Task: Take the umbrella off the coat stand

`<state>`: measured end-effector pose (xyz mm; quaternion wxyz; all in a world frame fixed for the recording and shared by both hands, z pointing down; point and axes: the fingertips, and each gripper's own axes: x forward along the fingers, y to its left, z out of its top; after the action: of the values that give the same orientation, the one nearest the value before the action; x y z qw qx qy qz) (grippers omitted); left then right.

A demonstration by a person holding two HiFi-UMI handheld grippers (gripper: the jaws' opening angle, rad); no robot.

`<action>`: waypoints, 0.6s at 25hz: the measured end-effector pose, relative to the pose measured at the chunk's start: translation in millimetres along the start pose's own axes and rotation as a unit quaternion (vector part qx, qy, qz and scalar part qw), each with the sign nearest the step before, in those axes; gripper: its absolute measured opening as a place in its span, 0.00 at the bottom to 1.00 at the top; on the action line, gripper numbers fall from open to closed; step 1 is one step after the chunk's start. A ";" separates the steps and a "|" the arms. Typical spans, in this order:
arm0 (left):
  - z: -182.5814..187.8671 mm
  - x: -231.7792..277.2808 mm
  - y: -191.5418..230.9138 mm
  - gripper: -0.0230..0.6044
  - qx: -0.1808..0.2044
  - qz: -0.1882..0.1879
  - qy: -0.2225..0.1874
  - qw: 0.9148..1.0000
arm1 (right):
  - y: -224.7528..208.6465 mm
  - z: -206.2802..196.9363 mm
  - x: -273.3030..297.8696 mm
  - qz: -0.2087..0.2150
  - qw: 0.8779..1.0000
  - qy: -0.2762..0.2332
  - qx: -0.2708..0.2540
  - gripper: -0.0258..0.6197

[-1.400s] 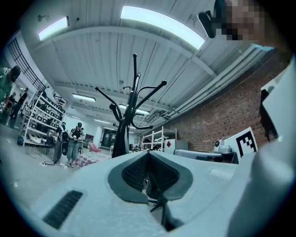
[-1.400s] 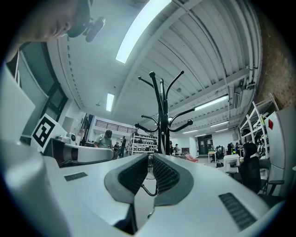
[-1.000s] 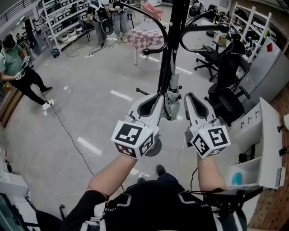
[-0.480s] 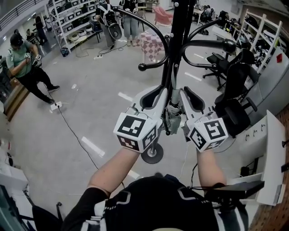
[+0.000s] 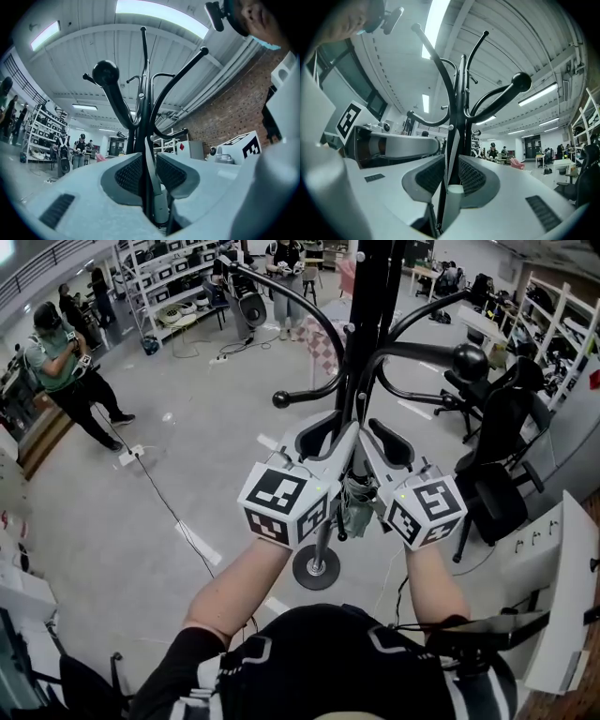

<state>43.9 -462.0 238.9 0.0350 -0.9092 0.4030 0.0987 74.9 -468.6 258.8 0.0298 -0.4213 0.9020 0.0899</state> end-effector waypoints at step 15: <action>-8.8 13.4 -0.7 0.18 0.003 -0.013 0.022 1.000 | -5.7 -6.5 -2.6 0.069 0.997 -0.010 0.035 0.12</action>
<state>54.5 -472.5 244.6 0.0302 -0.9160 0.3924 0.0775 81.0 -471.4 264.7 0.0474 -0.3562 0.9310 0.0647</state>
